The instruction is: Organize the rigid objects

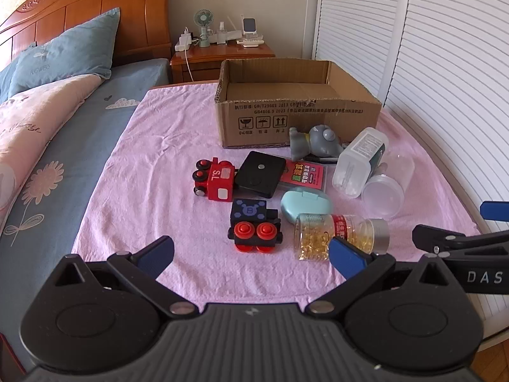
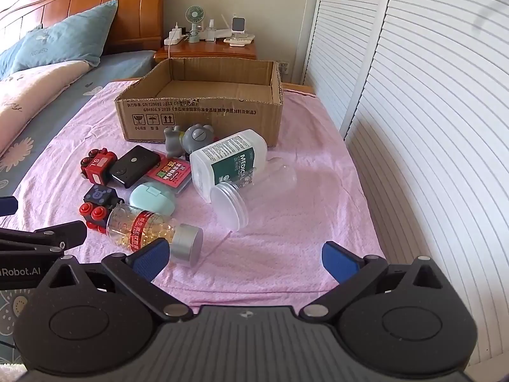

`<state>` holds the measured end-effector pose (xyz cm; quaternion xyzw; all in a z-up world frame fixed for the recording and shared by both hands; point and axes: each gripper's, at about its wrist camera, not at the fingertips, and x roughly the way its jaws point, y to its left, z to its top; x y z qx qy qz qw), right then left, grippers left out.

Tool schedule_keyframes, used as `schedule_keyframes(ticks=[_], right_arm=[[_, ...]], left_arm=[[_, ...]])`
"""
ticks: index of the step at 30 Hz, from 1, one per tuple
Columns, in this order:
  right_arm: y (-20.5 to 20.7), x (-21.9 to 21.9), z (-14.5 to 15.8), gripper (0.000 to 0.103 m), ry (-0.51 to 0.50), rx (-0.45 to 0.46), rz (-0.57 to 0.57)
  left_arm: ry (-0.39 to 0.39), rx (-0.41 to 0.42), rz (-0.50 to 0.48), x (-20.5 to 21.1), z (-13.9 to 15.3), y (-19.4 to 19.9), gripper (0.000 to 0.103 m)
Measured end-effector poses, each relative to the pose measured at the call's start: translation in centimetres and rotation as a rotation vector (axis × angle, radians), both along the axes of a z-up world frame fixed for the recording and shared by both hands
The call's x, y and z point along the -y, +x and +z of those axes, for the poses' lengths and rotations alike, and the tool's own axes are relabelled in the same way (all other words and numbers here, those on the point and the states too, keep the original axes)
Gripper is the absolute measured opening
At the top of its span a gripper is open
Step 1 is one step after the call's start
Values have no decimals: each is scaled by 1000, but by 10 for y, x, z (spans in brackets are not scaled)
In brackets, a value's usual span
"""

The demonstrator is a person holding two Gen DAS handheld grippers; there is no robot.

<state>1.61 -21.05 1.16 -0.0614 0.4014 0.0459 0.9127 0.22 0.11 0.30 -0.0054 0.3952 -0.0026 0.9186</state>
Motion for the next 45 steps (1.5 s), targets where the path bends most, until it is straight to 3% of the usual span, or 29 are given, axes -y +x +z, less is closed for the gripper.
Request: schedule_keyframes(ticks=[45], right_arm=[[-1,-1,3,103,-4,12,1]], left_arm=[[-5,5,-6,0,2,2,102]])
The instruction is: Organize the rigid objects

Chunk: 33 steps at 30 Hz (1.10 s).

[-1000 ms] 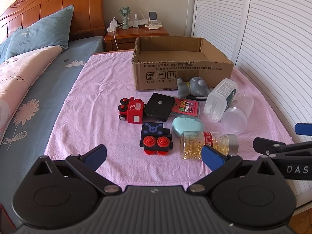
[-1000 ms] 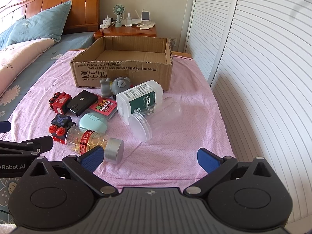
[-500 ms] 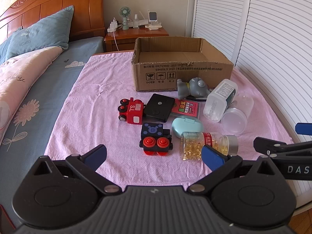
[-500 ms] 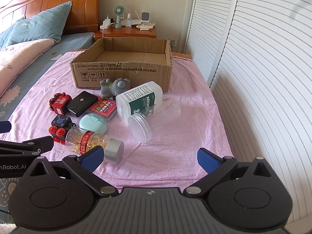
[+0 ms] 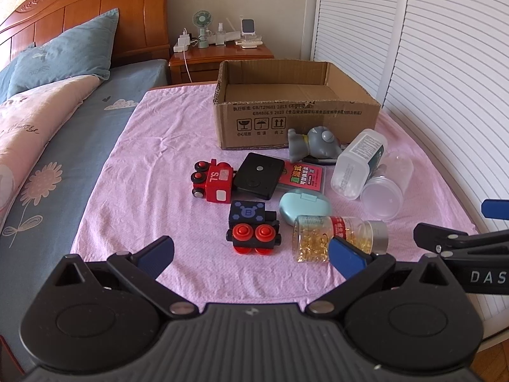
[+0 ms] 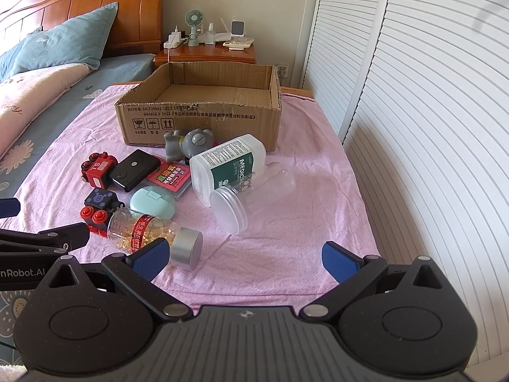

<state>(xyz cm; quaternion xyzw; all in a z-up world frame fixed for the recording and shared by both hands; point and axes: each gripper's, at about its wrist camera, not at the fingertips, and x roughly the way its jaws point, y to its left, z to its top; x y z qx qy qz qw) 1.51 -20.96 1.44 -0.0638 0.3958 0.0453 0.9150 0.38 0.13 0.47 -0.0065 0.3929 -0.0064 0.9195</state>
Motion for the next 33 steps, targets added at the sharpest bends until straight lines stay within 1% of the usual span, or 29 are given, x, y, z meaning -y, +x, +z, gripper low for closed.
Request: schedule_keyframes(ticks=[10,15,17,19,21,24,29,33], right_arm=[[3,-4,1,103,-4,-3,7],[5,-5,0,103,-1,-4,20],[6,-7,-1,103,-4,1,36],[8,-8,-2,103,5,5,75],[10,-10,-5,103,14,0,118],[14,-11,-10,103,0,-4,150],[20,-15,-17,103,-17,-18,181],[24,-22,-18,103,-33,-22,212]], left_arm=[[3,-1,-6,-2,-3,3,102],[-5,0,-26,-4,-5,6,102],[-14,-1,-40,-7,-7,8,102],[-19,3,-55,-10,-9,9,102],[-9,7,-64,-13,-12,11,102],[2,6,-73,-19,-17,13,102],[-18,-17,-65,-32,-28,20,102],[-17,-12,-45,-42,-31,23,102]])
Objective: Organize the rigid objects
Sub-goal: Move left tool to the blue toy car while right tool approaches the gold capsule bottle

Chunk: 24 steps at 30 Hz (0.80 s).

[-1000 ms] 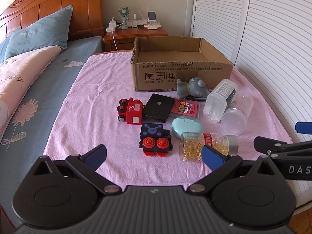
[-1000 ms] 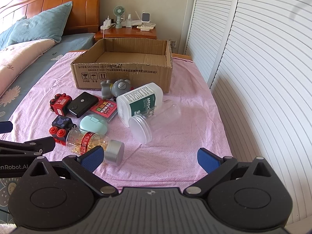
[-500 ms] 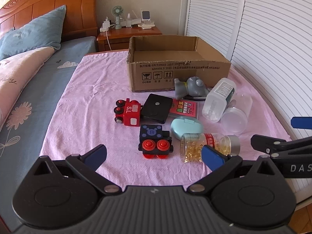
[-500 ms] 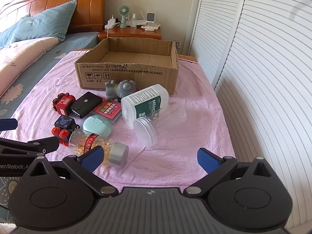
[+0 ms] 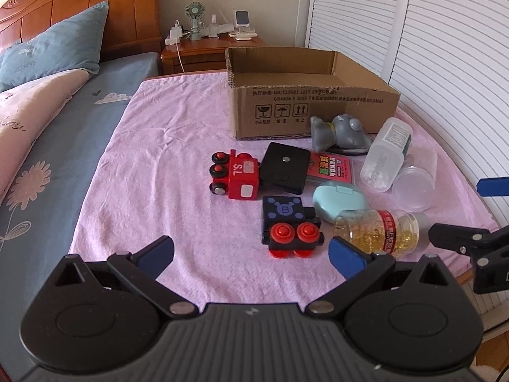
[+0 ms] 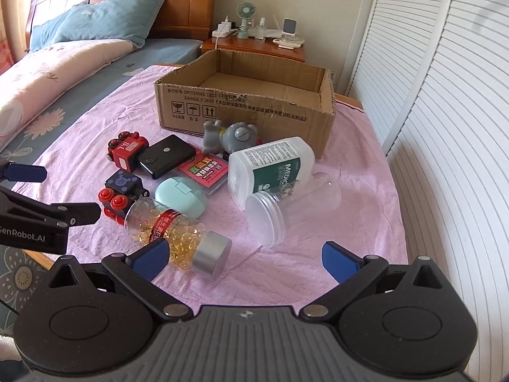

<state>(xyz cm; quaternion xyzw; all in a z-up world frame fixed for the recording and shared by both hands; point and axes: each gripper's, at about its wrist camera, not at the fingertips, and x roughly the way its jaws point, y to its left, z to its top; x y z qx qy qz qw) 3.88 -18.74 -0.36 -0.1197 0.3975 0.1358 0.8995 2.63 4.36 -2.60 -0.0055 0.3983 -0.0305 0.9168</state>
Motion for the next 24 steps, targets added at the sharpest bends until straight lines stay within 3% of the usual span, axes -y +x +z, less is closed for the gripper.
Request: schedule_keyframes(ticks=[16,24], right_arm=[[22,-79,-14,103,-115,41,173],[14,-62,-21,103,-139,24,143]], left_arm=[[-17,2,118,-53,-4,2,102],[-38,1,91,-47,-5,2,102]])
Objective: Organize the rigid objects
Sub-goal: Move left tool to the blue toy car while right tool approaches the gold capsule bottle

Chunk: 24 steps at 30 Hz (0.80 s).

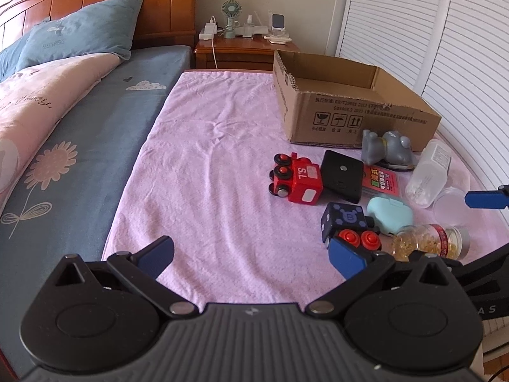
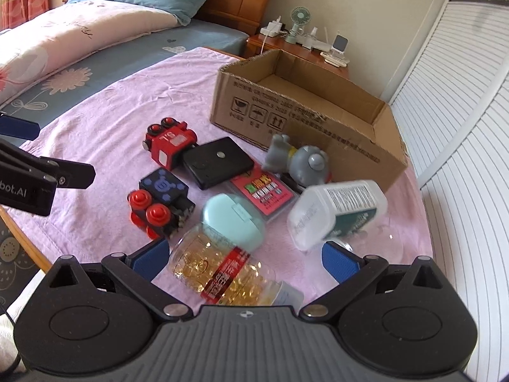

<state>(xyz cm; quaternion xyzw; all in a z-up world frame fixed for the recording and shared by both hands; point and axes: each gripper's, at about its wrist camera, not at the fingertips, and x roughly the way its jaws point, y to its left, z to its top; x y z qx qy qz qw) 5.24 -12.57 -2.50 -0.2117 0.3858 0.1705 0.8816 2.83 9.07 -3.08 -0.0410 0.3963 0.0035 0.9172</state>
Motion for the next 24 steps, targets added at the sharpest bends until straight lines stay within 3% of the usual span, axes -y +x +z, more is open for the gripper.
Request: schedule_keyframes(ticks=[15,24], right_arm=[[-10,46,-23,103,91,-93,-29],[-2,50,-38,103,130,-158,-16]], left_arm=[[-46,-12,-191,46,-11,25,102],[-8,-59,-196,54,-37,45,102]])
